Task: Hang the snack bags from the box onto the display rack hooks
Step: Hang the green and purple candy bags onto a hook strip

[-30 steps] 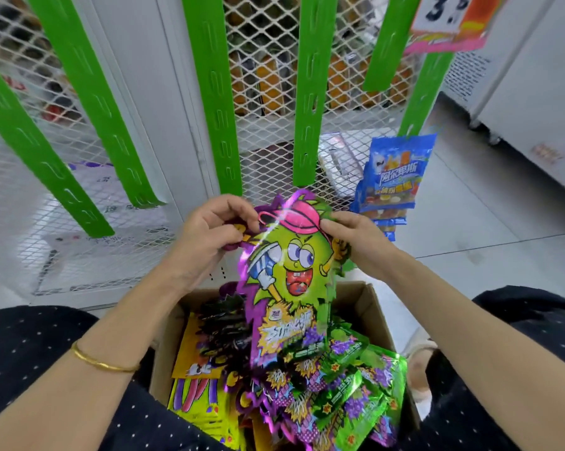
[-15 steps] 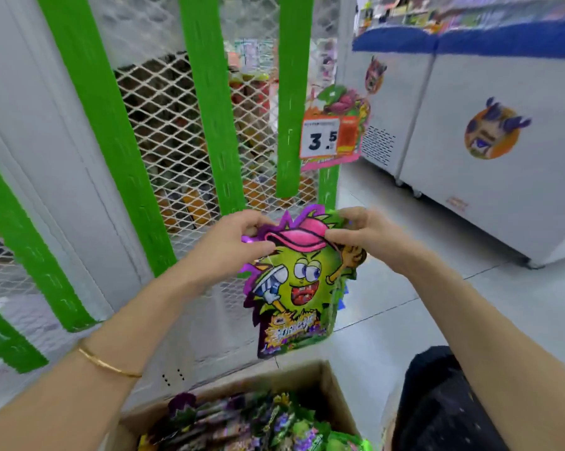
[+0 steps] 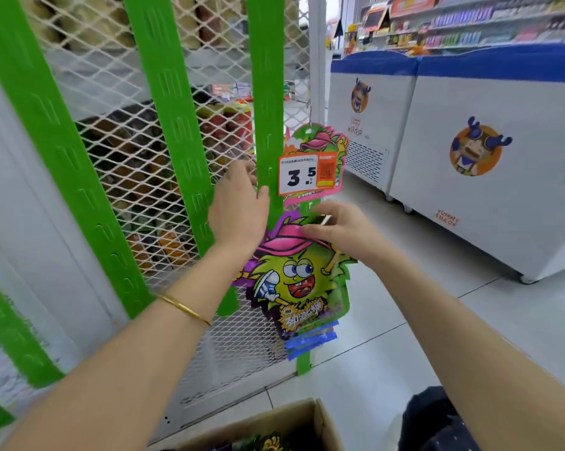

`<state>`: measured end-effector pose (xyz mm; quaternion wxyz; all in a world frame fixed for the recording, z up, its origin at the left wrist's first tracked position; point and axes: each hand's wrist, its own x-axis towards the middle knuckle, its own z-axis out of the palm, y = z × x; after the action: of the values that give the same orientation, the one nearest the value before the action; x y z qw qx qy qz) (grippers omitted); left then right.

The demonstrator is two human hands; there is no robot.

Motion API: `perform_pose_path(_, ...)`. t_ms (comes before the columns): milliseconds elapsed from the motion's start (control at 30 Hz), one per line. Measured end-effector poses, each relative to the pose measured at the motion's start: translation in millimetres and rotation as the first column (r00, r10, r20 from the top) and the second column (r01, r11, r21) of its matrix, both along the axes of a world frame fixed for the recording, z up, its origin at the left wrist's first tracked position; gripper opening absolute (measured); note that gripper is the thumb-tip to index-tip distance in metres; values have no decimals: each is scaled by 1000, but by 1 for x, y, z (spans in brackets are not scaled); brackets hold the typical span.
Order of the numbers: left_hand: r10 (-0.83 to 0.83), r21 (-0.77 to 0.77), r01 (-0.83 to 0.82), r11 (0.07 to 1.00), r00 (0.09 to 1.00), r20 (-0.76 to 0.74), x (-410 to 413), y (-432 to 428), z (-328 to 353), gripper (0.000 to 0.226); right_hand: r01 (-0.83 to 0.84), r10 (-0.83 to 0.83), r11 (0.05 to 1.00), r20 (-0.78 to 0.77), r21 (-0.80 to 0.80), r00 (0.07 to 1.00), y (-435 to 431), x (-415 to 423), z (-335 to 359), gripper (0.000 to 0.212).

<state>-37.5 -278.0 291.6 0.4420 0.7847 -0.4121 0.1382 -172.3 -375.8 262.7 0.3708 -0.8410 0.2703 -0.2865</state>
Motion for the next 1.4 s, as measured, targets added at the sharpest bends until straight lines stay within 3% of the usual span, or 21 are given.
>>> perform_pose_path(167,44,-54,-44,998,999,4,-2,-9,0,37,-82,74,968,-43,-237,996,-9,23,12,36)
perform_pose_path(300,44,-107,-40,994,998,40,-4,-11,3,43,-54,44,947,-38,-317,998,-11,29,13,35)
perform_pose_path(667,58,-118,-47,992,994,92,-1,-25,24,33,-73,62,952,-45,-298,997,-12,32,15,29)
perform_pose_path(1000,191,-83,-173,982,915,355,1,-29,41,60,-53,41,948,-44,-315,998,-9,33,16,28)
perform_pose_path(1400,158,-175,-118,977,959,234,1,-35,38,50,-27,21,945,-22,-325,1000,-10,37,22,27)
